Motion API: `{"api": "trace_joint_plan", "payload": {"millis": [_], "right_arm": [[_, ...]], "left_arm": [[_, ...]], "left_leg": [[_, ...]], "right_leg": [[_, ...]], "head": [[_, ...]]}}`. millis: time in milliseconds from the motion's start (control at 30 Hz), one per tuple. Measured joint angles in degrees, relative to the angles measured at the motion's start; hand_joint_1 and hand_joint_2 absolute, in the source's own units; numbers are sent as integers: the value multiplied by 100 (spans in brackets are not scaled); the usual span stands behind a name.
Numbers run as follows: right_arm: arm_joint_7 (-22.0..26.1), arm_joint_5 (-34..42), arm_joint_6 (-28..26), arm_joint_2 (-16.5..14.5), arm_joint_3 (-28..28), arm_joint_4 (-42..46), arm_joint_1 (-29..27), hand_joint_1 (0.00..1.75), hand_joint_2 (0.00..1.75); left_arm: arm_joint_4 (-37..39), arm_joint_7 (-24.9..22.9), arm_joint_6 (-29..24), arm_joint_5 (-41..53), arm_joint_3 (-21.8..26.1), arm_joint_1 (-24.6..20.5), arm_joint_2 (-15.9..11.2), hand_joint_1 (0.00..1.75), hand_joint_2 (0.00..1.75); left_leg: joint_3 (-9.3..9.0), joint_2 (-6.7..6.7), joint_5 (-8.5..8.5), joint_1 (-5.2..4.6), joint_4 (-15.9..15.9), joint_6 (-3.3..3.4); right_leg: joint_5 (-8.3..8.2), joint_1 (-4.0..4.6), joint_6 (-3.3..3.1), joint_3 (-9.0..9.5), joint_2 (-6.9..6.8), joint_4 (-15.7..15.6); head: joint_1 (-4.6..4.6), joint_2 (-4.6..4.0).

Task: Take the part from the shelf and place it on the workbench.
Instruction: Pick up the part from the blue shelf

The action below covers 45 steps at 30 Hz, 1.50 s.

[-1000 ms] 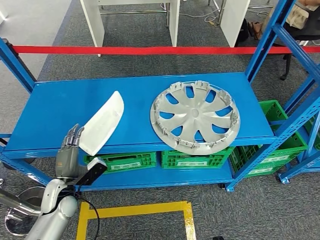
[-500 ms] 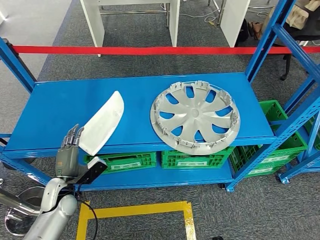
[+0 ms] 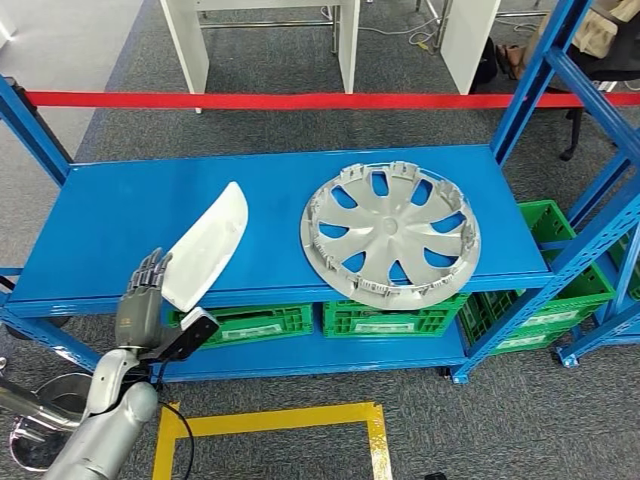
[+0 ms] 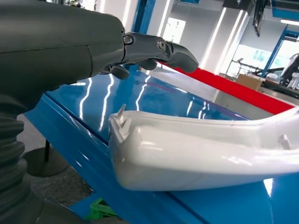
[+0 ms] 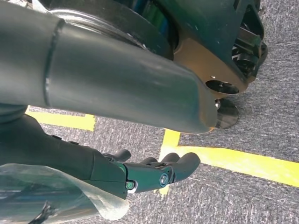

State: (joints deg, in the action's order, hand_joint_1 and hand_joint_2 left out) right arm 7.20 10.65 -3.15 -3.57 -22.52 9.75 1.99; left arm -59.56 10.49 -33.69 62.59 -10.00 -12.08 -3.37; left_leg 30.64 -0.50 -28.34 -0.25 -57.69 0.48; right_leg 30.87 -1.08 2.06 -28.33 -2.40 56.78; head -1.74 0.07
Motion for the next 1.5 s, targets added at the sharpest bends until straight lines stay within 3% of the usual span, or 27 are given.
{"api": "trace_joint_plan", "payload": {"millis": [300, 333, 433, 467, 867, 1500], "right_arm": [[-21, -20, 46, 1, -3, 0, 9, 0, 0], [-25, -24, 50, 1, -4, 0, 9, 0, 0], [-48, -43, 56, 1, -6, 0, 10, 0, 0], [-59, -52, 58, 1, -7, 0, 11, 0, 0], [-122, -86, 67, 1, -10, 0, 15, 0, 0], [-139, -108, 65, 1, -15, 0, 18, 0, 0]], "left_arm": [[562, -95, 13, 282, -85, -338, 73, 0, 175], [604, -97, 21, 297, -95, -362, 79, 21, 175], [714, -128, 21, 399, -151, -424, 87, 152, 175], [744, -151, 9, 458, -183, -445, 88, 175, 175], [900, -389, -127, 941, -641, -648, 46, 175, 175], [659, -493, -558, 1414, -884, -642, -30, 175, 175]], "left_leg": [[0, 0, 0, 0, -1, 0], [0, 0, 0, 0, -1, 0], [0, 0, 0, 0, -1, 0], [0, 0, 0, 0, -1, 0], [0, 0, 0, 0, -1, 0], [0, 0, 1, 0, -1, 0]], "right_leg": [[0, 0, 0, 1, 1, 0], [0, 0, 0, 1, 1, 0], [0, 0, 0, 0, 1, 0], [0, 0, 0, 0, 0, 0], [0, 0, 0, 2, 0, 0], [0, 0, 0, 2, 0, 2]], "head": [[0, 0], [0, 0], [1, 0], [1, 0], [1, 0], [1, 0]]}}
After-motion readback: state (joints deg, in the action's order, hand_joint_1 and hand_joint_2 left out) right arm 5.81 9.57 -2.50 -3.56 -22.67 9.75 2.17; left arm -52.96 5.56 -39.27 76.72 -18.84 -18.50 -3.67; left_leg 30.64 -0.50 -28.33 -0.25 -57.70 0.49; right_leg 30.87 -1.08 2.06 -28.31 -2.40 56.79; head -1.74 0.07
